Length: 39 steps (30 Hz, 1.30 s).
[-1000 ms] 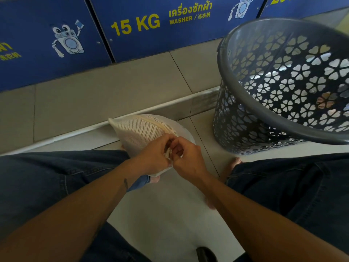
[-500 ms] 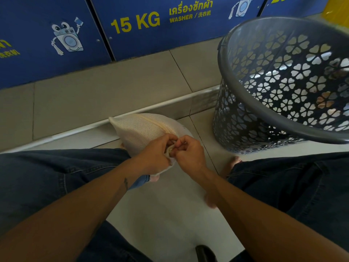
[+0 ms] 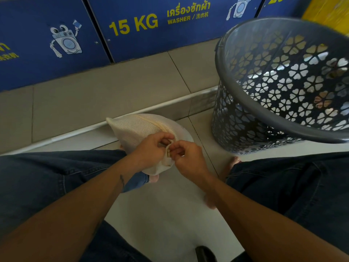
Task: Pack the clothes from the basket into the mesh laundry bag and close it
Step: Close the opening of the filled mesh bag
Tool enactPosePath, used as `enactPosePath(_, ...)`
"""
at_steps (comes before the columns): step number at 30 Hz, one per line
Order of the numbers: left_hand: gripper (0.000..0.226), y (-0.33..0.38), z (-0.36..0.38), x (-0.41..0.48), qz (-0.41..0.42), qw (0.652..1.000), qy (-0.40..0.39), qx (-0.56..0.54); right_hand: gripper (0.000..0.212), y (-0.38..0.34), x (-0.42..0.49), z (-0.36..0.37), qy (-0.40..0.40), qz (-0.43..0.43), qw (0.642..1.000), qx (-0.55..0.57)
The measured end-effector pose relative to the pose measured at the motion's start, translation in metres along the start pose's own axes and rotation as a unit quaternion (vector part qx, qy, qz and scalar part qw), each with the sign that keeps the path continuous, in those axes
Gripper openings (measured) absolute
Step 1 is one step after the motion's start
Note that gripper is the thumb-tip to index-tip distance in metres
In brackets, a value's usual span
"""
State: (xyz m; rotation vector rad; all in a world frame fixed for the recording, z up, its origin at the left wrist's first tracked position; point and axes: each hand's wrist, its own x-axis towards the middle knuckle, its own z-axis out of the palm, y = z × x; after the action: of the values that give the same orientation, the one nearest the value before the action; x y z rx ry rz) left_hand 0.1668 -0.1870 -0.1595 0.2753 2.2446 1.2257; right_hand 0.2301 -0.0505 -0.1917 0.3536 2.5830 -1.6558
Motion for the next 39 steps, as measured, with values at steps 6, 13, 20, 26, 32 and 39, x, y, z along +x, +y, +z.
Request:
enactPosePath(6, 0.037, -0.002, -0.001, 0.001, -0.014, 0.998, 0.054, -0.032, 0.035, -0.004, -0.007, 0.003, -0.022, 0.02, 0.999, 0.026)
enactPosePath(13, 0.033, 0.0, -0.001, 0.001, -0.023, 0.994, 0.094, -0.048, 0.041, -0.004, -0.007, 0.003, -0.057, 0.0, 0.998, 0.011)
enactPosePath(20, 0.032, -0.001, -0.001, 0.001, -0.028, 0.993, 0.114, -0.03, 0.039, -0.003, -0.007, 0.005, -0.068, -0.019, 0.997, -0.014)
enactPosePath(26, 0.032, -0.001, -0.002, 0.001, -0.024, 0.992, 0.121, -0.027, 0.038, 0.001, -0.007, 0.007, -0.055, -0.06, 0.996, -0.043)
enactPosePath(32, 0.032, -0.001, -0.001, 0.002, -0.033, 0.991, 0.125, -0.036, 0.039, 0.001, -0.007, 0.005, -0.057, -0.082, 0.993, -0.062)
enactPosePath(39, 0.032, 0.0, -0.001, 0.002, -0.032, 0.99, 0.131, -0.033, 0.036, 0.007, -0.008, 0.009, -0.054, -0.135, 0.984, -0.103)
